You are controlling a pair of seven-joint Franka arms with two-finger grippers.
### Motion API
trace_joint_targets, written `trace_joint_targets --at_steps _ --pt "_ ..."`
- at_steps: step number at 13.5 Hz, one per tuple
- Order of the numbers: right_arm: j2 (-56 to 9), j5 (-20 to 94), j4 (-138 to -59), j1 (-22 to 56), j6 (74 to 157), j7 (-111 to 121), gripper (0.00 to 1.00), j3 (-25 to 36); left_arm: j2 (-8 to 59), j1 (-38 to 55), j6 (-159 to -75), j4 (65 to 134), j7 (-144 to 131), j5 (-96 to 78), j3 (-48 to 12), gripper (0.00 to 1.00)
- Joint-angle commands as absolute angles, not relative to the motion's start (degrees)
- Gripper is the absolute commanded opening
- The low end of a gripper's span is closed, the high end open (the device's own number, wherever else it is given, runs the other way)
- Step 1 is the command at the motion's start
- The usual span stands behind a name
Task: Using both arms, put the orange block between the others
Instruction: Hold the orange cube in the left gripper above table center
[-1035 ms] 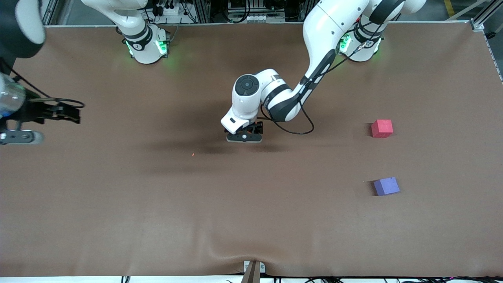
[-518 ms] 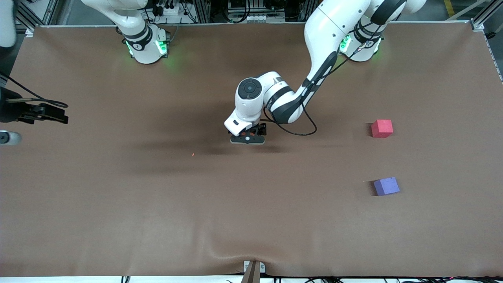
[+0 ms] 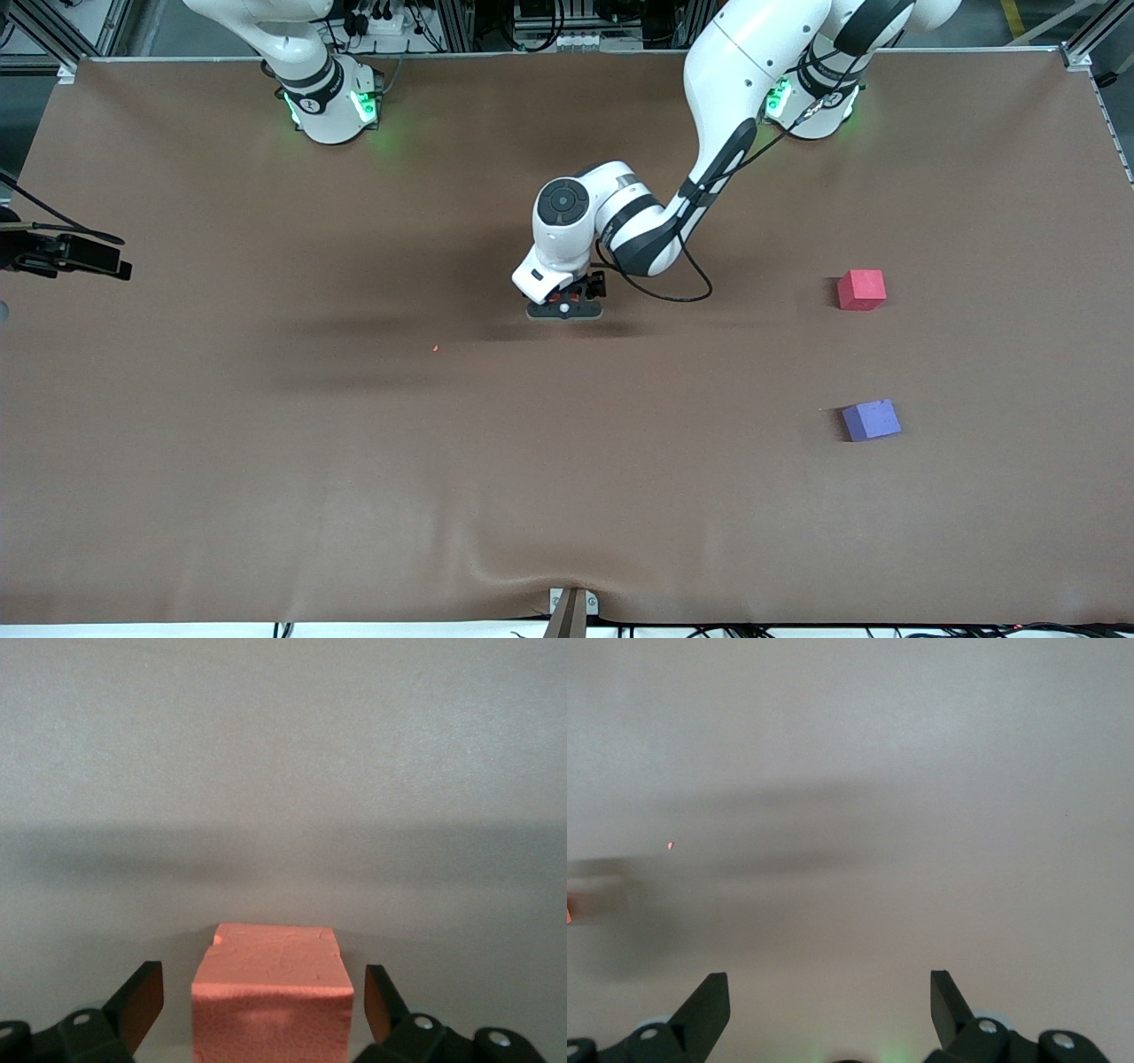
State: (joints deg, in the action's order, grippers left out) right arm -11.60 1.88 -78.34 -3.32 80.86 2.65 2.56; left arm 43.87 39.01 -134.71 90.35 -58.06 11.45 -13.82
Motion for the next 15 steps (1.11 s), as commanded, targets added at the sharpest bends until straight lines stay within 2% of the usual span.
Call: trace_joint_targets --at_steps 1,4,7,8,15 --pt "-10.81 1.94 -78.4 -3.52 80.51 2.9 1.0 2.29 42.8 39.2 -134.38 91.23 -60.2 12.48 -13.8 1.0" --pt "-10.81 1.76 -78.31 -3.43 80.6 2.99 1.0 2.2 42.8 39.29 -134.38 91.23 -61.26 12.83 -13.71 1.0" --pt "-10.81 1.58 -78.31 -3.25 80.77 3.34 1.0 2.02 42.8 39.29 -134.38 91.23 -61.44 12.83 -13.8 0.82" --pt "-10.9 1.58 -78.31 -3.34 80.77 3.6 1.0 2.02 42.89 39.29 -134.38 91.23 -61.52 12.83 -13.8 0.81" --pt "-10.81 1.67 -78.31 -3.25 80.68 3.78 1.0 1.93 44.03 39.55 -135.17 90.88 -63.54 12.22 -13.8 0.84"
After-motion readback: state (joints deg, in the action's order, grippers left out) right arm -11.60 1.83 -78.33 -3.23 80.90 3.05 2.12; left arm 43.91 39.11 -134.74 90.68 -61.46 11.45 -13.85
